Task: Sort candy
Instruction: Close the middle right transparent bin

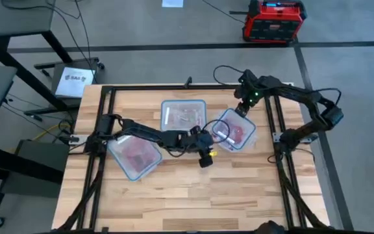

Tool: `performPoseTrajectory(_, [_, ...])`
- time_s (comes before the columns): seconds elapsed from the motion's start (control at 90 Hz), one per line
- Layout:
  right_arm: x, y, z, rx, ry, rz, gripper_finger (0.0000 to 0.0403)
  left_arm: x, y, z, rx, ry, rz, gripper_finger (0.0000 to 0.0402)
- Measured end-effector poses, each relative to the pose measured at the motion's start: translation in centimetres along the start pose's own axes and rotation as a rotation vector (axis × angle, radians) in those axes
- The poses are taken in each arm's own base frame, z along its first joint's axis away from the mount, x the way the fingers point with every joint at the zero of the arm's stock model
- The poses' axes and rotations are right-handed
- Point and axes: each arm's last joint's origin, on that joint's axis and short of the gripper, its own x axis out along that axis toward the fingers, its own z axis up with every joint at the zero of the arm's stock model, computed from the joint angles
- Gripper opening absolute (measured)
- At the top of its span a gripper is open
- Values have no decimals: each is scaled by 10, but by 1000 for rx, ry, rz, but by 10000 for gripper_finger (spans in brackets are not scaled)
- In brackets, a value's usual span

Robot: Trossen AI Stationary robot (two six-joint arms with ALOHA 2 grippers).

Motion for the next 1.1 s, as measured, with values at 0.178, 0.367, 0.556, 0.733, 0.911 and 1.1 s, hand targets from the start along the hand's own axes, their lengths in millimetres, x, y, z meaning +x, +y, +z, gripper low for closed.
performPoseTrajectory(0.178, [2, 11, 7, 2, -53, 18, 132, 2, 5, 7, -19, -42, -24, 118])
performPoseTrajectory(0.367, [1, 10, 12, 66, -98, 36, 132, 1, 3, 1, 1, 7, -38, 118])
performPoseTrajectory(0.556, [-13, 10, 3, 70, -40, 8, 132, -12, -3, -5, 50, 120, -32, 118])
performPoseTrajectory(0.733, [-46, 26, -19, 86, 22, 16, 132, -44, -13, -11, 107, 280, 35, 118])
performPoseTrajectory(0.911, [-87, 57, -48, 70, -40, 15, 132, -77, -26, -2, 166, 243, 160, 118])
performPoseTrajectory(1.1, [-92, 95, -101, 76, 66, 121, 132, -86, -24, -8, 173, 324, 180, 118])
